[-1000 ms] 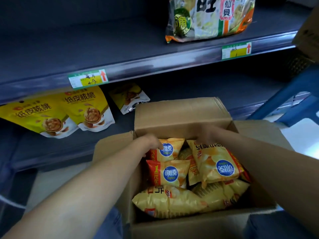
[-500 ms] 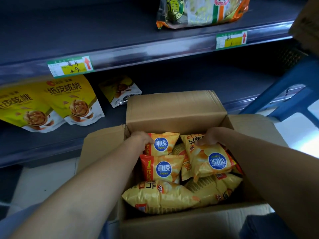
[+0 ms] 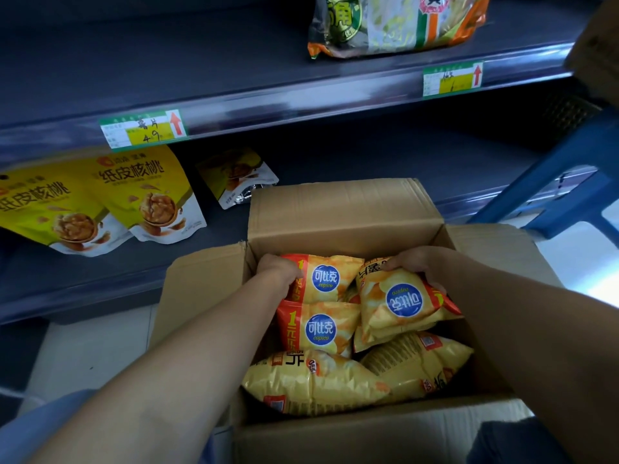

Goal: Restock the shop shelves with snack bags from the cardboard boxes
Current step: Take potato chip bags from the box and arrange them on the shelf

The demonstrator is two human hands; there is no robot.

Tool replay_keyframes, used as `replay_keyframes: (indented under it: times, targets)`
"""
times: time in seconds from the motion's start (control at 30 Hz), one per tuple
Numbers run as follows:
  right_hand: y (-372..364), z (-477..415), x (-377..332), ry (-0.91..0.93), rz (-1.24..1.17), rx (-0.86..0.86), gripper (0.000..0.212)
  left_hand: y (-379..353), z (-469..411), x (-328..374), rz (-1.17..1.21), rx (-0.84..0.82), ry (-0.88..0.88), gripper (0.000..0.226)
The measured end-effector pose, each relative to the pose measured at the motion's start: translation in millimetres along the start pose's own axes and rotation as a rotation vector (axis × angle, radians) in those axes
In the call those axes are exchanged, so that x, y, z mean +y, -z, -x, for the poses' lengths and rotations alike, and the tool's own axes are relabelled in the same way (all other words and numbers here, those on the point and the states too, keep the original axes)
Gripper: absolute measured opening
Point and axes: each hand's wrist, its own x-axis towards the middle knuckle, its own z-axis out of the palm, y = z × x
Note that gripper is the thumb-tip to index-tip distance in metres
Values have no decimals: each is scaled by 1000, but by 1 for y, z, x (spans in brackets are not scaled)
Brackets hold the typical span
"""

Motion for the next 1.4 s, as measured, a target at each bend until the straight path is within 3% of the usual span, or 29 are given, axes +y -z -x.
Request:
replay_keyframes:
  times: [0.17,0.4,0.5,0.63,0.73,0.77,0.87,1.0,1.07,1.4]
  targets:
    - [4,14,-6,31,76,52,25,7,3,3,-105,107,-74,16]
    - [27,30,-5,36,108,192,17,27,35,33,-195,184,-223,19]
    - [31,44,-10,85,142,184,28,37,51,42,-182,188,-280,20]
    - [30,71,-30,159,283,165,50,53,73,60,-80,197,-389,27]
    - [28,101,-52,238,446,192,42,71,97,86,64,181,-529,13]
    - [30,111,-61,283,510,216,36,79,106,95,105,177,-559,17]
    - [37,141,-89,402,608,280,45,113,132,122,189,208,-661,24]
    - [41,193,-121,577,708,543,50,170,157,148,373,215,-750,19]
    - [40,222,-139,623,720,584,49,198,165,157,441,249,-769,12]
    - [0,307,-241,955,871,914,32,318,170,172,740,477,-792,26]
